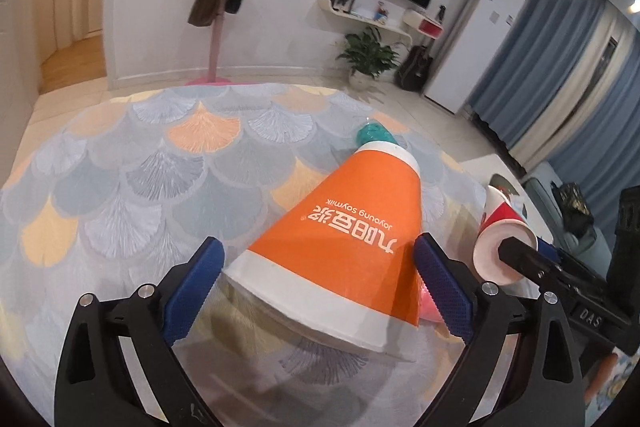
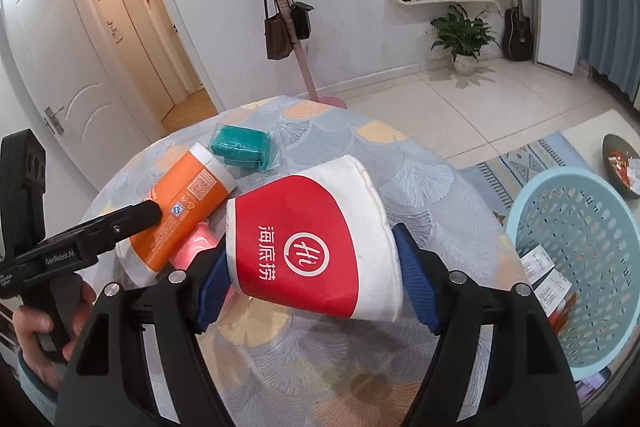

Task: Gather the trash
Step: 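Lift both paper cups over the blue basket and open both grippers to drop them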

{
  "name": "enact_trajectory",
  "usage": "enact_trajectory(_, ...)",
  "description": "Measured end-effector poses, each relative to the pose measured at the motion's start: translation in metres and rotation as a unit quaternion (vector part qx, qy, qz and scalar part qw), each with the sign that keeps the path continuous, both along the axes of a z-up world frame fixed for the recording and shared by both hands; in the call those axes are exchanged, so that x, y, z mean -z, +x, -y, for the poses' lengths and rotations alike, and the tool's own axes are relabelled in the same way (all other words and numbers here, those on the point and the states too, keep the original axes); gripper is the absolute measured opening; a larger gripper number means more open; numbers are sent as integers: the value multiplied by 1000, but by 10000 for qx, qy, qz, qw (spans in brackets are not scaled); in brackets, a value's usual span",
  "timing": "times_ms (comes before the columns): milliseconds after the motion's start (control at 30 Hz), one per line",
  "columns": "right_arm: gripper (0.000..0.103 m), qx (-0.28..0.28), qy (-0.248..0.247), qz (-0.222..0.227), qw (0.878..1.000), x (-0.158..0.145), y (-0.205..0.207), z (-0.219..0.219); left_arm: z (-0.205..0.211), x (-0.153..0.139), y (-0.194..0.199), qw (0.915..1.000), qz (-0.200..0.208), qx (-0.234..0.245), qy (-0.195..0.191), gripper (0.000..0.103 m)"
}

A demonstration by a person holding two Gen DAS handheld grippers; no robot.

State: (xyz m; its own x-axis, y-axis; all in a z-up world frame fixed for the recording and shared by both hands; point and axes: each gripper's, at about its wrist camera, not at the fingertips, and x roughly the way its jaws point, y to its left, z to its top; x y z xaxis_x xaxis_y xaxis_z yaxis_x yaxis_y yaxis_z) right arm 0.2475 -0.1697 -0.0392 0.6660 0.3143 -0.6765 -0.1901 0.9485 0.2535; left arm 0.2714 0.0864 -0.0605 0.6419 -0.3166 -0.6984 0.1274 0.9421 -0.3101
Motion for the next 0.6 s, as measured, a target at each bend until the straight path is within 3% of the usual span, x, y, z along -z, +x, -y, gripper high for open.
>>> enact_trajectory(167, 71, -23, 0, 5, 10000, 0, 1, 0, 14, -1, -7, 9991, 108, 1, 414, 93)
enact_trajectory(400, 71, 35, 14, 31, 10000, 0, 1, 3, 21, -17, -15, 9984, 50, 146, 540, 87)
enact_trajectory(500, 71, 55, 71, 95, 9999, -2, -1, 5, 23, -30, -16, 9981, 159, 251, 548, 89)
enact_trajectory(600, 71, 40, 159, 86, 9998, -1, -1, 7, 34, -35, -1, 9958, 63, 456, 792, 94)
